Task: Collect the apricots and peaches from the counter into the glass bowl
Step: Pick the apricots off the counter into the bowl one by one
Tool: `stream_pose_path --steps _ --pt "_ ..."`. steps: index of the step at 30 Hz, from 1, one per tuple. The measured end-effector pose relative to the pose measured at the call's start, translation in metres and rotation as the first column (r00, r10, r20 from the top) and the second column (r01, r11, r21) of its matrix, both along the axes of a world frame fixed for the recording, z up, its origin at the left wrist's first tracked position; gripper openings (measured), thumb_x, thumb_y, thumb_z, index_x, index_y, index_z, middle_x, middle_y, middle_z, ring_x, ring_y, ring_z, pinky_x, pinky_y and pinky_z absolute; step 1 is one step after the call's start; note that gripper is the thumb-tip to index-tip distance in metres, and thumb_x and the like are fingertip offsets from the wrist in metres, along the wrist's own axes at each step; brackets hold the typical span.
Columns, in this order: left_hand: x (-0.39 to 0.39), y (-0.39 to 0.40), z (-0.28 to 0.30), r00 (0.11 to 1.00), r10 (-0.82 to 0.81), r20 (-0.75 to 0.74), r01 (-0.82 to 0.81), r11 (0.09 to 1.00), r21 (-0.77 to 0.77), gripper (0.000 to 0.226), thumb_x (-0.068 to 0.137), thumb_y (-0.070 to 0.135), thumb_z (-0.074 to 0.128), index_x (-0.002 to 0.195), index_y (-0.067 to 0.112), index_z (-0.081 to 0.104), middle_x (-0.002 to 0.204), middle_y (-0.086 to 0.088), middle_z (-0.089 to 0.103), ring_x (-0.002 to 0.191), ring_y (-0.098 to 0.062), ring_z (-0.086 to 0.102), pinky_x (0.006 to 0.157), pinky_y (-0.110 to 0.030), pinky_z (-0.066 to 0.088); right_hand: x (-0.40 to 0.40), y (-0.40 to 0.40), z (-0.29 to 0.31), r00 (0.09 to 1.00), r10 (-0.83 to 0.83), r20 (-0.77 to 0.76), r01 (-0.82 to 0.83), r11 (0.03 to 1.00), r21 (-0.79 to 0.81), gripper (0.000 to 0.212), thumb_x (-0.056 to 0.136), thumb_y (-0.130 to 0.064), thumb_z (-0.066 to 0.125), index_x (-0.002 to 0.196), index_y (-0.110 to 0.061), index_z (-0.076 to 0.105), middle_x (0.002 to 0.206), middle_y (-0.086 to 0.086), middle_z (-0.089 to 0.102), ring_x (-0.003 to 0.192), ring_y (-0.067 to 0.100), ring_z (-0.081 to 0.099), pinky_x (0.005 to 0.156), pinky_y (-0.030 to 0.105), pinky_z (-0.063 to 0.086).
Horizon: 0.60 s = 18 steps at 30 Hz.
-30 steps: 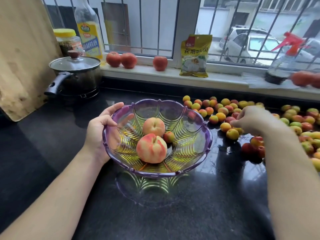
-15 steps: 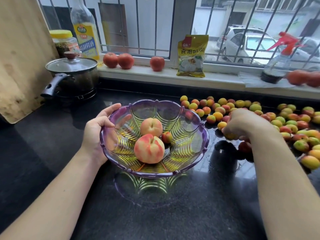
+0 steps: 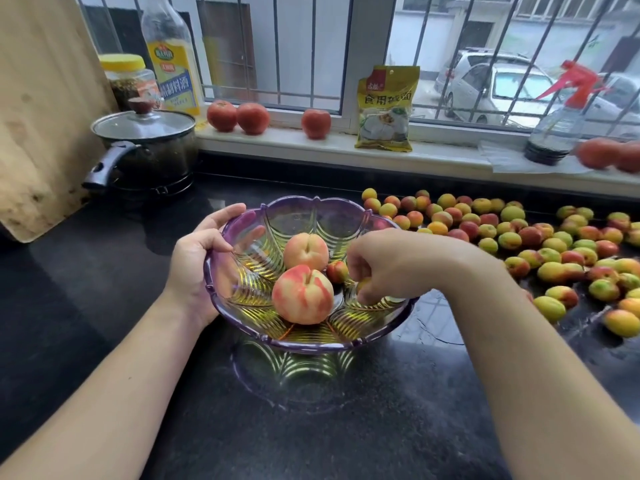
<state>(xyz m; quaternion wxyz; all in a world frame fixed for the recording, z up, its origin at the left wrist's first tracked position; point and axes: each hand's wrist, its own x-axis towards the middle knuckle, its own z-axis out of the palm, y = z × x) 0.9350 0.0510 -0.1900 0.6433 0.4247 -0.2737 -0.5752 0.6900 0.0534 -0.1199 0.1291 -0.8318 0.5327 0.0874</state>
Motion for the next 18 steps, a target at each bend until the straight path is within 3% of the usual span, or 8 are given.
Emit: stream_pose_path --steps 2,5,7,9,13,18 --pt "0.000 0.000 0.000 1.000 -0.006 0.004 0.006 1.000 -0.005 0.065 0.086 -0.008 0.030 0.142 0.002 0.061 0.125 -0.016 0.072 0.119 -0.033 0.072 0.108 -0.054 0.053 -0.001 -0.001 0.001 0.999 -0.010 0.039 0.010 1.000 -0.004 0.026 0.089 -0.038 0.075 0.108 -0.026 0.063 0.098 -0.007 0.064 0.086 0.012 0.060 0.066 0.024 0.050" --pt "-0.001 0.001 0.001 1.000 -0.007 0.006 0.007 1.000 -0.010 0.064 0.087 -0.008 0.030 0.141 0.003 0.062 0.121 -0.014 0.073 0.114 -0.031 0.074 0.104 -0.052 0.056 -0.018 -0.001 0.020 0.953 -0.063 0.296 0.098 0.990 -0.103 0.015 0.092 -0.038 0.070 0.103 -0.029 0.065 0.094 -0.011 0.067 0.087 0.005 0.064 0.072 0.021 0.054" --pt "-0.002 0.002 0.001 1.000 -0.009 0.000 0.009 1.000 -0.014 0.064 0.087 -0.008 0.031 0.142 0.004 0.062 0.121 -0.013 0.074 0.112 -0.030 0.075 0.097 -0.049 0.059 -0.038 -0.003 0.032 0.853 -0.131 0.505 0.265 0.942 -0.204 0.003 0.096 -0.029 0.067 0.098 -0.028 0.066 0.087 -0.009 0.069 0.081 0.004 0.066 0.068 0.019 0.050" --pt "-0.002 0.003 0.001 1.000 -0.017 -0.009 0.016 1.000 -0.022 0.065 0.087 -0.008 0.031 0.142 0.003 0.061 0.121 -0.013 0.074 0.114 -0.031 0.074 0.093 -0.046 0.060 -0.064 -0.009 0.033 0.775 -0.231 0.588 0.448 0.857 -0.255 0.004 0.098 -0.021 0.063 0.099 -0.023 0.067 0.089 -0.006 0.069 0.080 0.009 0.067 0.066 0.023 0.048" --pt "-0.003 0.003 0.002 1.000 -0.020 0.000 0.020 0.999 -0.031 0.065 0.087 -0.007 0.031 0.143 0.003 0.061 0.113 -0.009 0.077 0.106 -0.027 0.077 0.094 -0.047 0.060 -0.117 -0.026 0.013 0.702 -0.574 0.422 0.678 0.720 -0.147 0.006 0.095 -0.017 0.067 0.096 -0.023 0.067 0.103 0.008 0.070 0.091 0.025 0.067 0.081 0.039 0.055" --pt "-0.005 0.004 0.002 1.000 -0.017 0.003 0.018 0.999 -0.031 0.064 0.088 -0.007 0.031 0.144 0.003 0.060 0.113 -0.009 0.077 0.106 -0.027 0.077 0.101 -0.050 0.057 -0.125 -0.035 -0.008 0.617 -0.705 0.349 0.762 0.646 -0.043 0.013 0.096 -0.021 0.067 0.107 -0.014 0.070 0.094 0.012 0.069 0.089 0.029 0.070 0.083 0.046 0.060"
